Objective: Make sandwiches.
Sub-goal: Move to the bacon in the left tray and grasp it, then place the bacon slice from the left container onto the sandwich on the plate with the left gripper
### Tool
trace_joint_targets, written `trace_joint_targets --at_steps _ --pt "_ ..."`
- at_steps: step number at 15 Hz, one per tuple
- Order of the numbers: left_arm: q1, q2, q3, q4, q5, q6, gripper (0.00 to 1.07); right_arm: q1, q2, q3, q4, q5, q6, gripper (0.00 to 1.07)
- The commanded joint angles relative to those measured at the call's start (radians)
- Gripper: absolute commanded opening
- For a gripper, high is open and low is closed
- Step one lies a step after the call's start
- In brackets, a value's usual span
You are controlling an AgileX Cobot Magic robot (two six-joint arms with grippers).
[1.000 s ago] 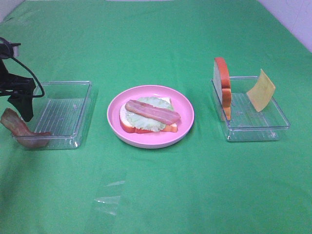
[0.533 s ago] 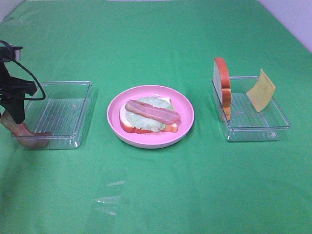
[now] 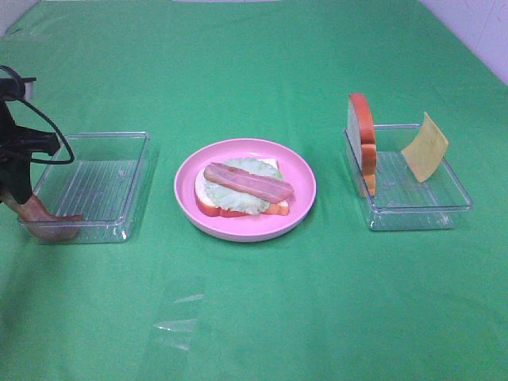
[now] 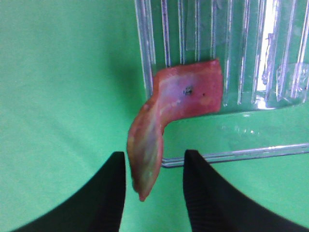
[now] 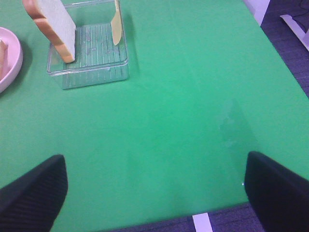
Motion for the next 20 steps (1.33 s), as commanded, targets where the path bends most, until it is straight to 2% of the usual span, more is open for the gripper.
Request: trace_joint_targets --at_steps 1,3,5,9,11,13,15,17,20 --pt "0.003 0.003 0.007 0.000 0.000 -0.006 0.01 0.000 -0.023 0.005 0.000 0.003 -0.001 0.96" --pt "0.003 0.003 0.007 -0.002 -0.011 -0.003 0.00 0.000 -0.023 0.005 0.000 0.003 -0.001 0.96" --pt "-0.012 -0.002 0.005 -0.028 0.065 0.005 0.00 0.000 -0.023 0.005 0.000 0.003 -0.001 0.96" --pt "-0.117 -0.084 -0.011 -0.026 0.088 0.017 0.00 0.000 -0.023 0.005 0.000 0.003 -0.001 0.96" --pt "-0.166 -0.132 -0.060 -0.027 0.104 0.013 0.00 0.000 -0.023 0.005 0.000 0.003 -0.001 0.96" --pt "-0.201 -0.163 -0.149 -0.038 0.147 -0.016 0.00 0.000 -0.023 0.005 0.000 0.003 -0.001 0.96" --pt "-0.238 -0.163 -0.239 -0.087 0.170 -0.021 0.00 0.000 -0.023 0.005 0.000 0.003 -0.001 0.96" --pt "-0.275 -0.161 -0.291 -0.130 0.150 -0.021 0.00 0.000 -0.023 0.005 0.000 0.003 -0.001 0.96" --pt "-0.333 -0.159 -0.324 -0.234 0.048 -0.021 0.00 0.000 -0.023 0.005 0.000 0.003 -0.001 0.96"
